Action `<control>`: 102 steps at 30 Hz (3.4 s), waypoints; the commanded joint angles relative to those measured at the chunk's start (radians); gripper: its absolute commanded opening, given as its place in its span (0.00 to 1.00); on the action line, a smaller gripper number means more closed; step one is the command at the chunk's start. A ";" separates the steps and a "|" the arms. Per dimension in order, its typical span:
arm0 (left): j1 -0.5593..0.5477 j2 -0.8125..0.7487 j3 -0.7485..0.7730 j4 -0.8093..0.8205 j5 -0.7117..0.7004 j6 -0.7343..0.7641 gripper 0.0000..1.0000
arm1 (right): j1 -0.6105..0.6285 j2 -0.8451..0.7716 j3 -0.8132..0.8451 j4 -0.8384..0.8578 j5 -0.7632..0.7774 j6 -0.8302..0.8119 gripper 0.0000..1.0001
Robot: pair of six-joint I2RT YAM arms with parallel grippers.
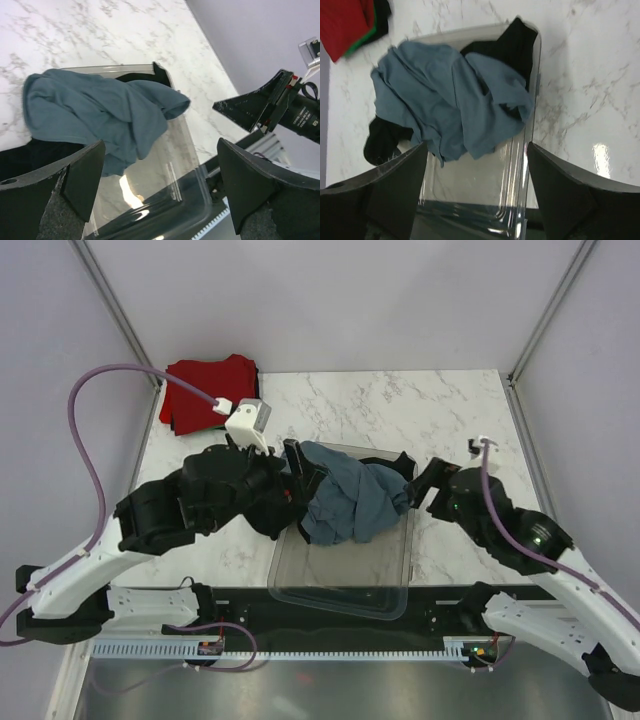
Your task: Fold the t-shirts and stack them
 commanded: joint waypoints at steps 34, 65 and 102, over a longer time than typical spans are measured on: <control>0.146 -0.282 -0.518 -0.014 0.065 -0.095 0.95 | 0.112 0.813 -0.116 0.368 -0.154 -0.065 0.51; 0.183 -0.121 -0.489 -0.114 0.037 -0.157 0.97 | 0.097 0.233 0.742 0.979 0.975 -1.265 0.00; 1.051 0.071 -0.461 -0.189 -0.243 0.337 0.82 | 0.120 0.170 0.257 0.201 0.362 -0.343 0.01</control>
